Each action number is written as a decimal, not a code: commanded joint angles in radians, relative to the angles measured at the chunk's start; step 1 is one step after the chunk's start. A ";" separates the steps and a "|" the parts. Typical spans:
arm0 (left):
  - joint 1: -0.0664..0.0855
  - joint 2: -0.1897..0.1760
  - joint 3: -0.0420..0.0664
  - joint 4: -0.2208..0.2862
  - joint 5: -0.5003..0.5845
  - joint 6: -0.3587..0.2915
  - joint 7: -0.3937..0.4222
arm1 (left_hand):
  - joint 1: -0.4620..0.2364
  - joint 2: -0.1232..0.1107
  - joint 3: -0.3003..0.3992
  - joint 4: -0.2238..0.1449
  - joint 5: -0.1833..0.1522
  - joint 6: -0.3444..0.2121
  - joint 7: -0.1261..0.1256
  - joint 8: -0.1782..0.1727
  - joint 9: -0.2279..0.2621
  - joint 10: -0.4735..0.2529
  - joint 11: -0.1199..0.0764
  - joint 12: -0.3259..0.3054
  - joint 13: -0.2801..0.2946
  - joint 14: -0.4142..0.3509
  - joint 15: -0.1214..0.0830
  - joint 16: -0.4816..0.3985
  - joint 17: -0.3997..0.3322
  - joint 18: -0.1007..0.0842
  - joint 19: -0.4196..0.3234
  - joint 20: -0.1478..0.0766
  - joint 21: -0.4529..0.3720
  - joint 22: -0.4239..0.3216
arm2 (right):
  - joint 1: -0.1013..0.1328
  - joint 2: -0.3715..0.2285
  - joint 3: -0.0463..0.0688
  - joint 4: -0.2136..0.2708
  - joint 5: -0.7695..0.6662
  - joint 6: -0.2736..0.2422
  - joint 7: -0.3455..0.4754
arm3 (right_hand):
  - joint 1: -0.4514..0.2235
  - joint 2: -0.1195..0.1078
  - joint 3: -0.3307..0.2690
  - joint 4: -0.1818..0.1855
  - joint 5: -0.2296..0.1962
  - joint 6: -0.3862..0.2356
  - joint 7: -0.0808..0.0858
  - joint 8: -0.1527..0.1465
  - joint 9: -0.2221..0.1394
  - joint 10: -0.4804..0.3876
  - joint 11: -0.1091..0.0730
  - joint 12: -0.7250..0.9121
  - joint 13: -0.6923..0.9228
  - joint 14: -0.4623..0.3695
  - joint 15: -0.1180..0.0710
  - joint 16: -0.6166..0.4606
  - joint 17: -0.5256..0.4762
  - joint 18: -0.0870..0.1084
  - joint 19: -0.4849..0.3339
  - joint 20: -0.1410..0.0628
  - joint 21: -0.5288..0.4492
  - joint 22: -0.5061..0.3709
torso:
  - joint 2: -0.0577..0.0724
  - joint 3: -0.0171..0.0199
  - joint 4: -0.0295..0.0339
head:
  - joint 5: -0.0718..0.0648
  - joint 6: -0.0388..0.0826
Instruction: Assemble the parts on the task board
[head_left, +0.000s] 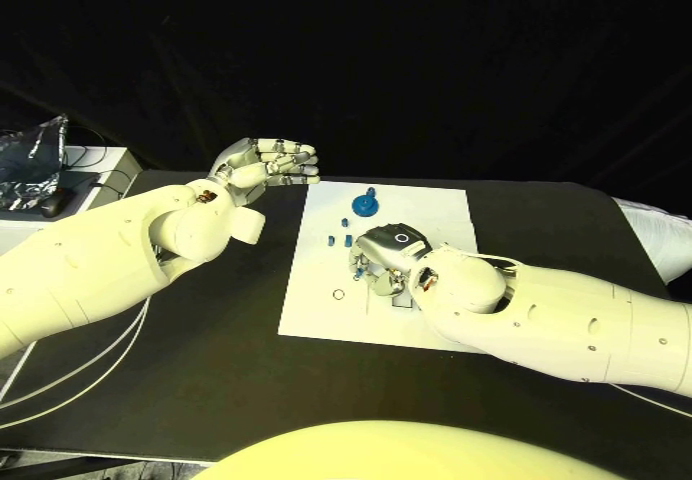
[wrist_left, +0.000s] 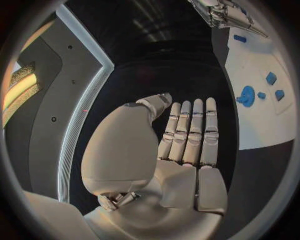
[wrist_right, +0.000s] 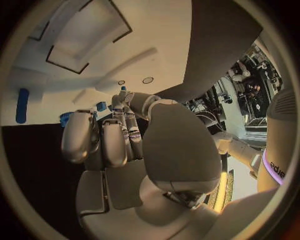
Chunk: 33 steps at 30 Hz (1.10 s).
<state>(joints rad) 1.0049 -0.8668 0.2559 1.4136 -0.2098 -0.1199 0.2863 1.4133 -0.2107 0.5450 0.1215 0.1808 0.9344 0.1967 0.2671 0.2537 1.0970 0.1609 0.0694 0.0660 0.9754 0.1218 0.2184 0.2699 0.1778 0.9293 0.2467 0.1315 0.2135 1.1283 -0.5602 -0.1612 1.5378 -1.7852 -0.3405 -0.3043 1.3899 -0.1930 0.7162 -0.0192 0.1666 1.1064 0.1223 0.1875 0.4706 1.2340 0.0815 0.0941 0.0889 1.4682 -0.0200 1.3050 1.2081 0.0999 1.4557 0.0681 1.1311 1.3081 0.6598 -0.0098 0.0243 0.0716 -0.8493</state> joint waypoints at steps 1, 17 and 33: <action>0.000 0.000 0.001 0.004 0.008 0.003 0.006 | -0.001 -0.008 -0.004 0.004 0.005 -0.002 0.008 -0.003 -0.001 -0.006 0.001 -0.006 0.001 0.000 0.010 -0.004 0.000 0.006 0.006 0.002 -0.004 -0.001 | -0.004 0.005 0.000 -0.007 -0.027 0.016 -0.010 | -0.006 0.003 0.006 -0.002 0.006 0.004 0.000 0.007 0.002 0.029 -0.024 0.002 0.002 0.038 -0.008 -0.003 -0.002 -0.018 0.004 0.001 0.003 0.028 | -0.001 0.0009 0.0009 | 0.001 -0.003; 0.000 -0.003 0.001 0.006 0.008 0.008 0.004 | 0.000 -0.007 -0.004 0.004 0.005 -0.002 0.008 -0.003 -0.001 -0.007 0.001 -0.006 0.001 0.000 0.010 -0.005 0.000 0.006 0.007 0.002 -0.005 -0.002 | -0.018 0.021 -0.001 -0.025 -0.037 0.016 -0.011 | -0.007 0.003 0.007 -0.003 0.008 0.004 0.000 0.007 0.002 0.029 -0.024 0.001 0.001 0.038 -0.008 -0.002 -0.001 -0.018 0.004 0.001 0.005 0.029 | 0.001 0.0004 0.0004 | 0.007 -0.011; 0.000 -0.006 0.001 0.010 0.008 0.013 0.001 | 0.000 -0.007 -0.005 0.005 0.005 -0.001 0.008 -0.003 -0.001 -0.009 0.001 -0.006 0.001 -0.001 0.010 -0.007 0.000 0.006 0.009 0.002 -0.007 -0.004 | -0.026 0.039 -0.001 -0.055 -0.063 0.015 -0.026 | -0.008 0.003 0.008 -0.004 0.010 0.003 0.001 0.007 0.002 0.030 -0.024 0.000 0.001 0.038 -0.007 -0.001 -0.001 -0.018 0.004 0.001 0.007 0.031 | 0.001 0.0002 0.0006 | 0.007 -0.015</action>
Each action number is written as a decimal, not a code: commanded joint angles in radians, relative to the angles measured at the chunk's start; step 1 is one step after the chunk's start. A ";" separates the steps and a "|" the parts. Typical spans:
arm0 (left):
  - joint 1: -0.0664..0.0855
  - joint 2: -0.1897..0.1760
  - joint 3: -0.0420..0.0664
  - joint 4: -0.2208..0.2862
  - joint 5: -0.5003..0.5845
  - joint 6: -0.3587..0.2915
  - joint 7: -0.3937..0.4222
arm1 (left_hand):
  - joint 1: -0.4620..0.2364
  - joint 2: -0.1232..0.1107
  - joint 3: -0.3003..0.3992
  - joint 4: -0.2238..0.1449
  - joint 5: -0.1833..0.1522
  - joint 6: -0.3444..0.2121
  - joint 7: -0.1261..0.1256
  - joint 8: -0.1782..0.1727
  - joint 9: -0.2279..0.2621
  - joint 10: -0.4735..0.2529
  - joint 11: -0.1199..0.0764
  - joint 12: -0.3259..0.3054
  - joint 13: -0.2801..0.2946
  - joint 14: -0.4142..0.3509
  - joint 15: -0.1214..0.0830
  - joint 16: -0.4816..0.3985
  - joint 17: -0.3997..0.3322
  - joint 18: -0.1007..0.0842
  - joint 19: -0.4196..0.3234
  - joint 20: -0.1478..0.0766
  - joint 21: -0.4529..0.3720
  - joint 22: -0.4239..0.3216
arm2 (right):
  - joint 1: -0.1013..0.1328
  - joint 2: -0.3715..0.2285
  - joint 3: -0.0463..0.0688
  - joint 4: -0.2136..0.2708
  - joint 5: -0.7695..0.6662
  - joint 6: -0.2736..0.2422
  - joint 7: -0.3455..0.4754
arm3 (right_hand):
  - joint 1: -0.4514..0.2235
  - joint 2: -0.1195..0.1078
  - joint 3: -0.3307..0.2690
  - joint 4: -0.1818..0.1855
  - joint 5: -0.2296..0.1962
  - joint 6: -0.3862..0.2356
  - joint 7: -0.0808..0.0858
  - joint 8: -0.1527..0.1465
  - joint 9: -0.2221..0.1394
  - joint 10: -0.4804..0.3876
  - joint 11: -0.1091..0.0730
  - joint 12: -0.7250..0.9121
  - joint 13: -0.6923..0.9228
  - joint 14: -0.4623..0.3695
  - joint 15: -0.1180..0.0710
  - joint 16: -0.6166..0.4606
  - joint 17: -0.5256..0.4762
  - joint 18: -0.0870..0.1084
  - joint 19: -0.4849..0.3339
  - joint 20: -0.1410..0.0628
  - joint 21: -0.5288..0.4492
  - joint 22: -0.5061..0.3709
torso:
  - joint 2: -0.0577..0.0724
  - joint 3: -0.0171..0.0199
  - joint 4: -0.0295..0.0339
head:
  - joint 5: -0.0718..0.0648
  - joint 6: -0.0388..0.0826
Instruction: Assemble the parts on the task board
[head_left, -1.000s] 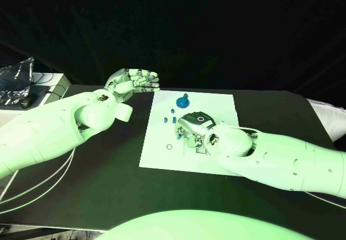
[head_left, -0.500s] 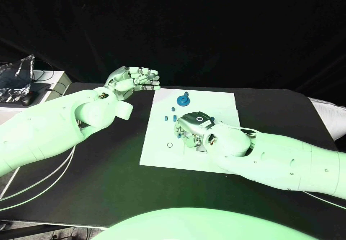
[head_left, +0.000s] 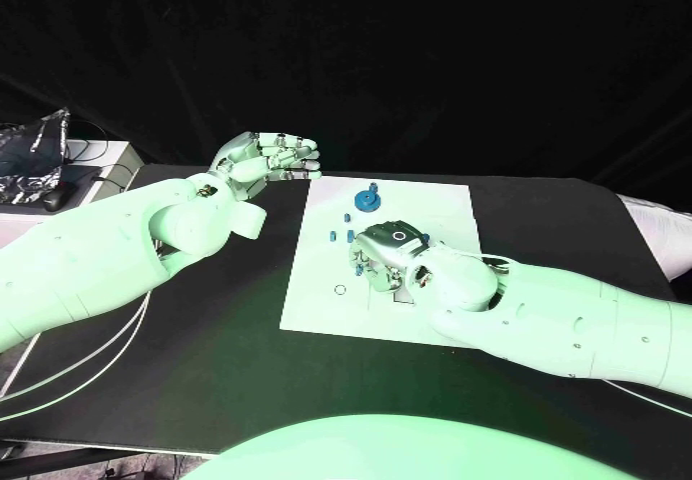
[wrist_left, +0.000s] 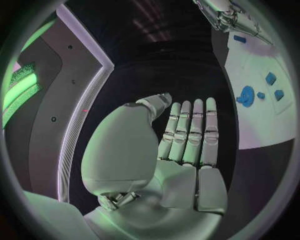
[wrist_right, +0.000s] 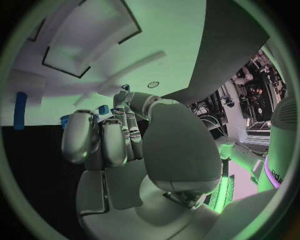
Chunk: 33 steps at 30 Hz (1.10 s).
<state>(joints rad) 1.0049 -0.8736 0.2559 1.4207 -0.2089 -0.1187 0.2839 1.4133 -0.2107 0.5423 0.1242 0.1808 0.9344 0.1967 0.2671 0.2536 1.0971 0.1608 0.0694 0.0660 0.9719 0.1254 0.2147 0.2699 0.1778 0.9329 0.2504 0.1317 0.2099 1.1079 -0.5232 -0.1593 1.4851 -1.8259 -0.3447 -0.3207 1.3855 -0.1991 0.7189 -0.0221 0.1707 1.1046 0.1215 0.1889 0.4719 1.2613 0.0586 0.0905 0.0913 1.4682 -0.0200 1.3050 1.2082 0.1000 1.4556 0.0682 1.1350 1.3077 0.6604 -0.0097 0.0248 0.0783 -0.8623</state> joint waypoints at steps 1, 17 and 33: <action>0.000 0.000 0.001 0.003 0.007 0.012 0.004 | 0.000 -0.007 -0.002 0.002 0.005 -0.001 0.008 -0.003 -0.001 -0.009 0.001 -0.006 0.001 0.003 0.007 -0.003 0.000 0.007 0.006 -0.002 -0.007 -0.001 | -0.005 0.002 -0.003 -0.003 -0.023 0.020 -0.010 | -0.004 0.009 0.005 -0.001 0.006 0.005 0.002 0.005 0.001 0.002 -0.001 0.003 -0.001 0.038 -0.007 -0.001 -0.001 -0.018 0.005 0.001 0.003 0.031 | 0.000 0.0001 0.0000 | 0.001 -0.002; 0.000 0.000 0.001 0.001 0.007 0.016 0.000 | 0.000 -0.007 -0.004 0.003 0.005 0.000 0.009 -0.003 -0.001 -0.013 0.002 -0.006 0.001 0.001 0.008 -0.008 0.000 0.006 0.008 -0.001 -0.011 -0.006 | -0.006 -0.004 -0.004 0.006 -0.024 0.025 -0.005 | -0.004 0.009 0.006 -0.002 0.008 0.004 0.002 0.005 0.001 0.002 0.000 0.002 -0.001 0.038 -0.007 0.000 -0.001 -0.019 0.005 0.001 0.006 0.033 | 0.000 0.0002 -0.0002 | 0.003 -0.008; 0.000 0.000 0.001 -0.003 0.007 0.020 -0.004 | 0.001 -0.006 -0.005 0.003 0.005 0.001 0.010 -0.003 -0.001 -0.018 0.003 -0.006 0.001 -0.001 0.009 -0.014 0.000 0.006 0.009 -0.001 -0.017 -0.011 | -0.006 -0.010 -0.004 0.013 -0.036 -0.005 -0.030 | -0.006 0.009 0.006 -0.003 0.009 0.004 0.003 0.005 0.002 0.003 0.000 0.000 -0.001 0.038 -0.007 0.000 -0.002 -0.019 0.006 0.001 0.010 0.035 | -0.001 0.0009 -0.0008 | 0.002 -0.007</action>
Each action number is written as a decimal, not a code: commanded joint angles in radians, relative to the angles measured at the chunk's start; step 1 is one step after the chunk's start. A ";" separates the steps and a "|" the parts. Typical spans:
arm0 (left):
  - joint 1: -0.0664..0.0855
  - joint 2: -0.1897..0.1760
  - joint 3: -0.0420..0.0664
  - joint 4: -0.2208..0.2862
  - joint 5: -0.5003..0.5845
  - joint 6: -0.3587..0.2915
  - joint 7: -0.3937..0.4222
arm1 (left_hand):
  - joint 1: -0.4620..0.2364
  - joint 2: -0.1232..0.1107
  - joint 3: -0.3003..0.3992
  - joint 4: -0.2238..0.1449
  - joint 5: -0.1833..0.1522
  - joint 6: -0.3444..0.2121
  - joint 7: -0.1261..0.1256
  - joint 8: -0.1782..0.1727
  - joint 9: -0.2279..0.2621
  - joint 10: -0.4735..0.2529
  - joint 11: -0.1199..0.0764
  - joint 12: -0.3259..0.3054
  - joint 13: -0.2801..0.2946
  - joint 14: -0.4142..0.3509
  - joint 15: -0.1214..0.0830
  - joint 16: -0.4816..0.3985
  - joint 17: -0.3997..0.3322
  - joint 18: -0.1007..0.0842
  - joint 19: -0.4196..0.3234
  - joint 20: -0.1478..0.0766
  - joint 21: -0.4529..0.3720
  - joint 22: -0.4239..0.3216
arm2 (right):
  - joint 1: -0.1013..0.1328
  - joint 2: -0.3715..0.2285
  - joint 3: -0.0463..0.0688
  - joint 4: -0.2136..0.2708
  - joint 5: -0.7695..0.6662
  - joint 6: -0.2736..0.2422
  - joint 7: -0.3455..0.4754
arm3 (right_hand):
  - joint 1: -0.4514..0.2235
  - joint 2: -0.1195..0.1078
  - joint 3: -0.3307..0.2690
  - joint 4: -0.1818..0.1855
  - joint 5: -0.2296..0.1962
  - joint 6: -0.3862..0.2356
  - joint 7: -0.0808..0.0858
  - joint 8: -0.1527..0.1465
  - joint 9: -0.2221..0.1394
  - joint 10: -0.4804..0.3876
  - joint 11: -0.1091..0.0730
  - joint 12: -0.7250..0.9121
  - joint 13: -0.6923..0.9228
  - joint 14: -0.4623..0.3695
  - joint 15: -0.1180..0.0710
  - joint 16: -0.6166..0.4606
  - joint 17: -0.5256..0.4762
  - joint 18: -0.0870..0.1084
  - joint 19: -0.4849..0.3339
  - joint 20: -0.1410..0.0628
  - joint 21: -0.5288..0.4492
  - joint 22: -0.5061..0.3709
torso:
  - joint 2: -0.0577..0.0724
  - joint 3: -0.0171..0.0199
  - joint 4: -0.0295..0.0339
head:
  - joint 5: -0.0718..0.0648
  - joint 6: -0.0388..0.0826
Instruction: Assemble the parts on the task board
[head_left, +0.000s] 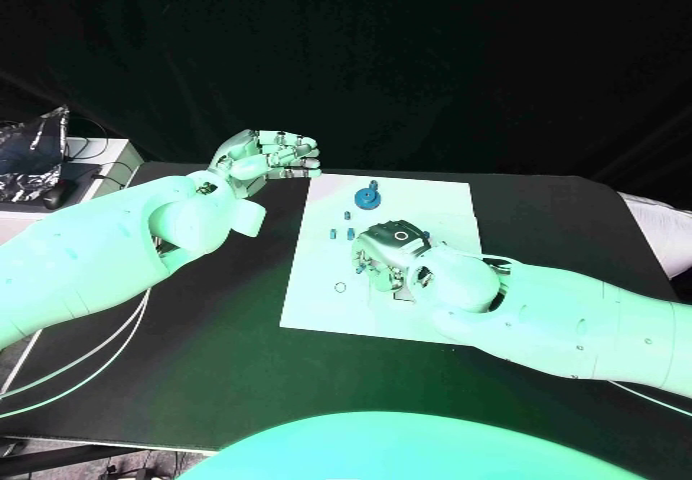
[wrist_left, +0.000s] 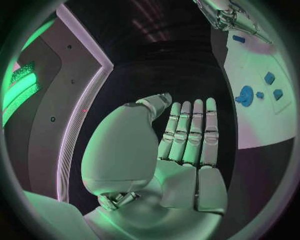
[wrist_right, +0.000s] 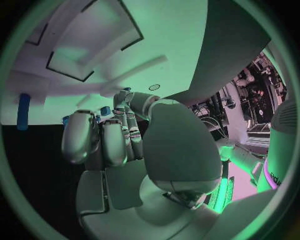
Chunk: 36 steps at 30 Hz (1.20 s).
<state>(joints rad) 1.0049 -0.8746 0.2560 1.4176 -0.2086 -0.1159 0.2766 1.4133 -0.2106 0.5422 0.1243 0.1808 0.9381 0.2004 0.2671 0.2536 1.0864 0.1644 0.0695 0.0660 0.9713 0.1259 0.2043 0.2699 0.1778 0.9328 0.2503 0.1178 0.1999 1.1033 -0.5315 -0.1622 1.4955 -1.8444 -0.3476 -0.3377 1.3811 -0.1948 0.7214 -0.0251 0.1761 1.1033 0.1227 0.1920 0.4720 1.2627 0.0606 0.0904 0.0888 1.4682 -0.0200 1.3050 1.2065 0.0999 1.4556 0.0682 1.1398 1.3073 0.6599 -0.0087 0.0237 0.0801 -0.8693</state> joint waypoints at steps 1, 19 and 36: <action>0.000 0.001 0.001 0.000 0.006 0.018 0.003 | 0.001 -0.006 -0.005 0.003 0.005 -0.003 0.006 -0.003 -0.001 -0.007 0.000 -0.006 0.001 -0.001 0.009 -0.003 0.000 0.006 0.010 -0.001 -0.003 -0.001 | -0.001 -0.001 -0.001 0.003 -0.018 -0.002 -0.014 | -0.002 0.005 0.004 0.000 0.004 0.005 0.001 0.002 0.002 0.002 -0.002 0.000 0.001 0.038 -0.007 0.000 0.000 -0.019 0.006 0.001 0.005 0.036 | 0.000 -0.0002 0.0004 | 0.000 0.000; 0.000 0.000 0.001 0.001 0.006 0.020 -0.002 | 0.002 -0.006 -0.007 0.004 0.004 -0.003 0.007 -0.004 -0.002 -0.012 0.001 -0.007 0.001 -0.003 0.010 -0.008 0.000 0.006 0.010 0.000 -0.008 -0.006 | -0.001 0.008 -0.001 -0.007 -0.002 0.018 0.014 | -0.012 -0.002 0.003 -0.004 0.006 -0.011 0.011 -0.006 0.001 -0.010 0.005 -0.015 -0.003 0.038 -0.001 0.001 -0.005 -0.019 0.004 0.004 0.002 0.036 | 0.000 -0.0011 0.0012 | 0.000 -0.003; 0.000 -0.004 0.001 0.002 0.006 0.025 -0.009 | 0.001 -0.005 -0.010 0.006 0.004 -0.002 0.008 -0.004 -0.002 -0.015 0.002 -0.006 0.001 -0.004 0.011 -0.012 0.000 0.006 0.012 0.001 -0.013 -0.011 | -0.001 -0.006 -0.003 0.008 0.036 -0.001 0.043 | -0.066 -0.045 -0.036 0.005 0.016 -0.071 0.017 -0.044 -0.010 -0.098 0.025 -0.030 -0.023 0.027 0.017 -0.009 -0.042 -0.005 -0.022 0.023 -0.079 0.001 | 0.001 0.0001 0.0005 | 0.003 -0.003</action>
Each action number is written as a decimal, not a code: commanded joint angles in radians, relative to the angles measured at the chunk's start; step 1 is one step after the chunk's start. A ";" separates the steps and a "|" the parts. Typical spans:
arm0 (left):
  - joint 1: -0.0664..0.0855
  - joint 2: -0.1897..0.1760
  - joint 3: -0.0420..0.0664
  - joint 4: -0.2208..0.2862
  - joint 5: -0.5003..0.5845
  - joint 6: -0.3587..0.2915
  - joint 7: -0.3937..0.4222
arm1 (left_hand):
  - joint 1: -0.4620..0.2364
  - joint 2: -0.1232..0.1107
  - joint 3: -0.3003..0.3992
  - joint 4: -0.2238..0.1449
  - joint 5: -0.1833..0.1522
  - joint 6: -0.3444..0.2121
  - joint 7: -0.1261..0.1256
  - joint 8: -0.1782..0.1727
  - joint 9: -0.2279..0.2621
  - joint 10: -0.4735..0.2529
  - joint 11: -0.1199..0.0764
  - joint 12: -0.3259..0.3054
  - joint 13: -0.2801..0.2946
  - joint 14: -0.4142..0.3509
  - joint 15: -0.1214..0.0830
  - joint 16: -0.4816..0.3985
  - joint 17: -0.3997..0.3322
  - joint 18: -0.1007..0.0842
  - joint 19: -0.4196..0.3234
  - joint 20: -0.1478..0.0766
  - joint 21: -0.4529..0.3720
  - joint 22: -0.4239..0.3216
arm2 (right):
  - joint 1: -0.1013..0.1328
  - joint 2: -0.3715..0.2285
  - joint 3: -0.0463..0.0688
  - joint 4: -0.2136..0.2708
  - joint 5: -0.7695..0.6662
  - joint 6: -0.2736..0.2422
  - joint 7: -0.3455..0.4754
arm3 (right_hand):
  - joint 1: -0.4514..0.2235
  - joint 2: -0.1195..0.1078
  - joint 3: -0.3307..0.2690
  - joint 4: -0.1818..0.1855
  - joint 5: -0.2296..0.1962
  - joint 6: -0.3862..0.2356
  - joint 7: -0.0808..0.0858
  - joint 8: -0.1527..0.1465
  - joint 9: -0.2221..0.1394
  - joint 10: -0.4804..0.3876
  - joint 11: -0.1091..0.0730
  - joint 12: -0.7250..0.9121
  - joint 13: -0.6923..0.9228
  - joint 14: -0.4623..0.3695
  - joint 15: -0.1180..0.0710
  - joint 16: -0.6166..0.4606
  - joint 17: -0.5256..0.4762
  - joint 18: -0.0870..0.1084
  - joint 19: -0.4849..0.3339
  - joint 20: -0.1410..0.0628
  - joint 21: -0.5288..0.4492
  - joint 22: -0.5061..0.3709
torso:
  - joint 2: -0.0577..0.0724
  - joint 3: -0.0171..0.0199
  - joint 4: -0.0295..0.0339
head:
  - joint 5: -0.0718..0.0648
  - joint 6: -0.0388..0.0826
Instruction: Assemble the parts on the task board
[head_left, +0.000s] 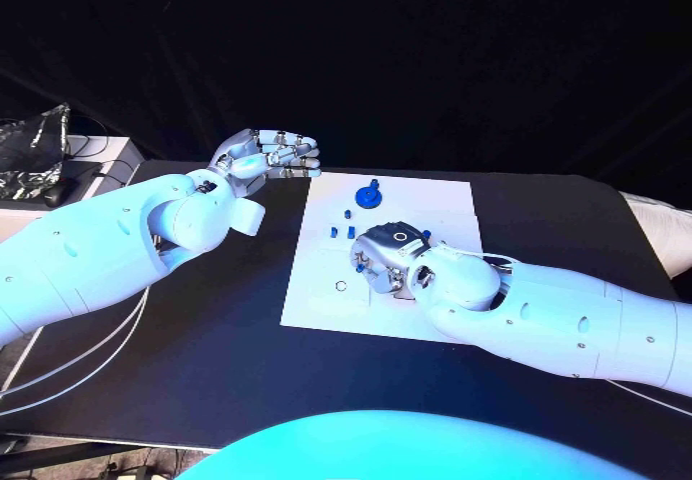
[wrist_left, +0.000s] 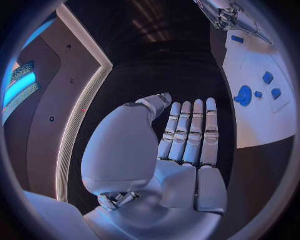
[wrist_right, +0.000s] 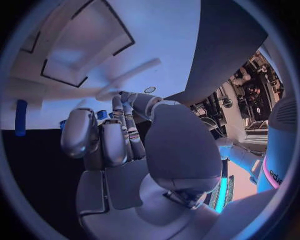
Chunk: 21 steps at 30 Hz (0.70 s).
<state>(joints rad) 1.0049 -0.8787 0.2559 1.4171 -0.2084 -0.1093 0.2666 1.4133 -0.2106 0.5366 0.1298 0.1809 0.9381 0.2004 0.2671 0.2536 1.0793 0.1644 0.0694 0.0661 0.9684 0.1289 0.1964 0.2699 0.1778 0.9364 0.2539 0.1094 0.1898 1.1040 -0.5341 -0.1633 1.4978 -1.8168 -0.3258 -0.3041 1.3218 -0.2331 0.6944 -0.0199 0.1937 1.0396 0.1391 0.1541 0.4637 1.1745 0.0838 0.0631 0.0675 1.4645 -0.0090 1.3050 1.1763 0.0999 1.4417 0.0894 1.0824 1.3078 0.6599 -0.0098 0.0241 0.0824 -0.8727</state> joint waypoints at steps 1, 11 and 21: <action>0.000 0.000 0.001 0.002 0.006 0.018 0.001 | 0.000 -0.005 -0.005 0.001 0.004 -0.002 0.008 -0.004 -0.002 -0.009 0.002 -0.006 0.001 -0.002 0.009 -0.005 0.000 0.006 0.008 -0.002 -0.005 -0.002 | -0.002 -0.006 -0.002 0.008 0.008 -0.049 0.002 | -0.010 -0.012 -0.012 0.001 -0.006 -0.011 0.001 -0.008 -0.003 -0.015 0.003 -0.002 -0.002 0.029 0.007 -0.011 -0.015 -0.004 -0.010 0.003 -0.028 -0.003 | 0.000 0.0016 -0.0003 | 0.001 0.000; 0.000 -0.001 0.001 0.001 0.006 0.020 -0.001 | 0.000 -0.005 -0.006 0.002 0.003 -0.004 0.009 -0.005 -0.003 -0.011 0.003 -0.006 0.001 -0.002 0.009 -0.007 0.000 0.006 0.010 -0.002 -0.007 -0.004 | -0.003 -0.029 -0.002 0.021 0.011 -0.136 -0.027 | -0.005 -0.037 -0.051 0.003 -0.017 -0.067 -0.011 -0.044 -0.020 -0.095 0.015 -0.002 -0.002 0.011 0.016 -0.049 -0.079 0.014 -0.036 0.011 -0.135 -0.060 | 0.000 0.0011 0.0002 | -0.001 0.001; 0.000 -0.001 0.001 -0.001 0.007 0.023 -0.001 | 0.000 -0.004 -0.007 0.002 0.003 -0.005 0.009 -0.006 -0.003 -0.012 0.003 -0.006 0.001 -0.002 0.009 -0.008 0.000 0.006 0.011 -0.002 -0.009 -0.005 | 0.002 -0.114 0.012 0.082 0.093 -0.217 -0.009 | 0.012 -0.035 -0.099 0.008 -0.015 -0.106 -0.016 -0.071 -0.039 -0.115 0.017 0.004 0.002 0.011 0.018 -0.050 -0.090 0.013 -0.029 0.013 -0.142 -0.065 | -0.002 -0.0004 -0.0005 | -0.012 0.014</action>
<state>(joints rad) 1.0049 -0.8807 0.2557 1.4150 -0.2083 -0.1050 0.2604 1.4133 -0.2107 0.5348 0.1317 0.1809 0.9344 0.2040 0.2671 0.2515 1.0757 0.1680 0.0694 0.0660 0.9648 0.1325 0.1915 0.2699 0.1777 0.9401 0.2502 0.1055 0.1855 1.1038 -0.6401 -0.1537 1.5707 -1.7732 -0.4908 -0.3229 1.3218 -0.2687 0.6012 -0.0122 0.1800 0.9386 0.1222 0.0874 0.4259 1.0604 0.1015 0.0616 0.0679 1.4663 -0.0001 1.2567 1.0859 0.1000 1.4123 0.1004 0.9362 1.2407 0.6590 -0.0090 0.0235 0.0747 -0.8638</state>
